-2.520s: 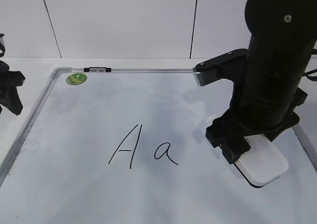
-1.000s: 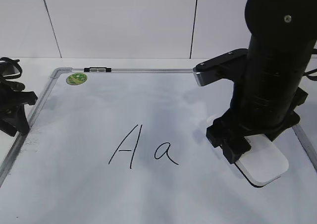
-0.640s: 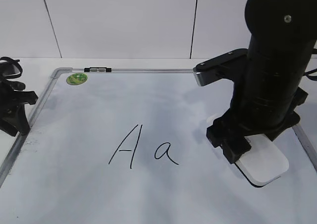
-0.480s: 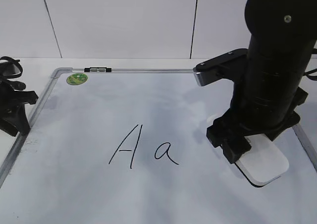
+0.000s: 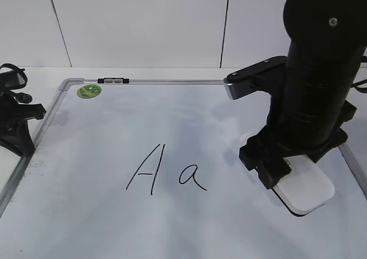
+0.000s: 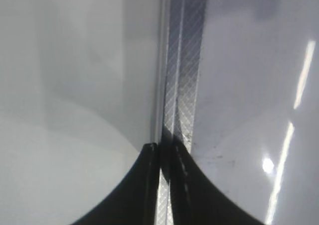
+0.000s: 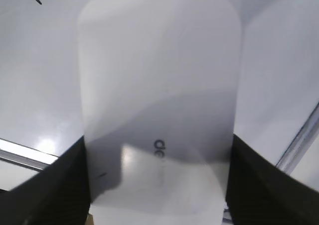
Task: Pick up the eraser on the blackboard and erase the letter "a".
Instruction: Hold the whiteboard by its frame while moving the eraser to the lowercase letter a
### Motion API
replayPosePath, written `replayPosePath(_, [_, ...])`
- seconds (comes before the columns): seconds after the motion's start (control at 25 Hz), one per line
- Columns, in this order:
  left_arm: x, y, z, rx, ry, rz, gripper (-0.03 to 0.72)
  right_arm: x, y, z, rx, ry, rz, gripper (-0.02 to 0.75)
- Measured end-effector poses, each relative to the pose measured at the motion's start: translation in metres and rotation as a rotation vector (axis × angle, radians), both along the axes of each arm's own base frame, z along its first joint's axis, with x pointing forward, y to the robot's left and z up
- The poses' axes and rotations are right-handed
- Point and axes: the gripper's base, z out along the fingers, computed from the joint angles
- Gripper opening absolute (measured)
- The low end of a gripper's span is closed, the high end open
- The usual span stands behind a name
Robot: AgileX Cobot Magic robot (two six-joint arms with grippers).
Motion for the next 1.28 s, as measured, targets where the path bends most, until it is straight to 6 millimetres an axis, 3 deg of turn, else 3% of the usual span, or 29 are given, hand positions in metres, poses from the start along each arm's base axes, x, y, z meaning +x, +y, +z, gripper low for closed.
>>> replayPosePath(0.84, [0.0,0.0,0.0,0.0,0.002,-0.001,0.032,0.004,0.002,-0.005,-0.015,0.007,0.023,0.566])
replayPosePath(1.28, [0.0,0.0,0.0,0.0,0.002,-0.001,0.032,0.021,0.034,-0.022,-0.033,0.03,0.089,0.566])
